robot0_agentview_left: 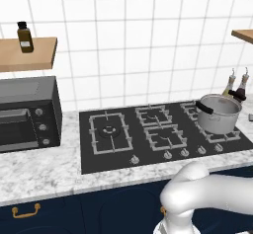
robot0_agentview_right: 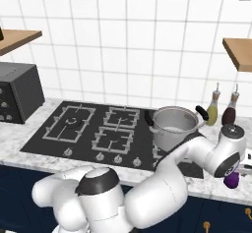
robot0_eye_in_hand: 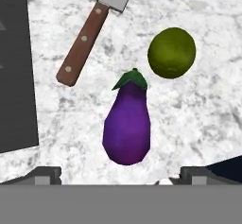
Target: Put the eggplant and lime in the pot. Retrieve the spatula and lightly stir the vegetables in the pot.
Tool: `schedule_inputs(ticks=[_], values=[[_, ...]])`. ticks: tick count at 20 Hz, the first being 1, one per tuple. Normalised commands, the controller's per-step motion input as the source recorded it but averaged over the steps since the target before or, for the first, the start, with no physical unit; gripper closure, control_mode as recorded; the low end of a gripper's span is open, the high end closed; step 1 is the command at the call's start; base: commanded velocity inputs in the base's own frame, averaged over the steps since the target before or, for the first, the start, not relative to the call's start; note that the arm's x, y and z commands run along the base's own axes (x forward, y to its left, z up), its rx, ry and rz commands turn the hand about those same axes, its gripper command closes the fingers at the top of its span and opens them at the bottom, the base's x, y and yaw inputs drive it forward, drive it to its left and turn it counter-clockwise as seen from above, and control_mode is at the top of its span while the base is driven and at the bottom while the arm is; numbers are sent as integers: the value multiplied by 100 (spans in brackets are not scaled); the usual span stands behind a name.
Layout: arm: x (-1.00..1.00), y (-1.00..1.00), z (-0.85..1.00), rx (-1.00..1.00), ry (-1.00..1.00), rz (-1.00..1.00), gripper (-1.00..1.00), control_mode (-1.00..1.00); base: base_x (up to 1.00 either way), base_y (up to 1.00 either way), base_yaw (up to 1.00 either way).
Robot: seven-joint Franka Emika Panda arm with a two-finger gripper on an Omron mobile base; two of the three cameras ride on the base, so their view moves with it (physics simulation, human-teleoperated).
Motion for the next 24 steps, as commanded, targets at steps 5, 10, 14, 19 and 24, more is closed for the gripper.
schedule_inputs(ticks=[5, 10, 14, 19, 24], values=[[7, -9, -36, 9, 5, 3, -100, -100, 0, 0, 0], [11, -11, -28, 4, 4, 3, -100, -100, 0, 0, 0], [20, -15, -17, 0, 4, 3, -100, -100, 0, 0, 0], [14, -13, -19, 0, 3, 3, -100, -100, 0, 0, 0], [0, -4, -30, 2, 4, 1, -100, -100, 0, 0, 0]])
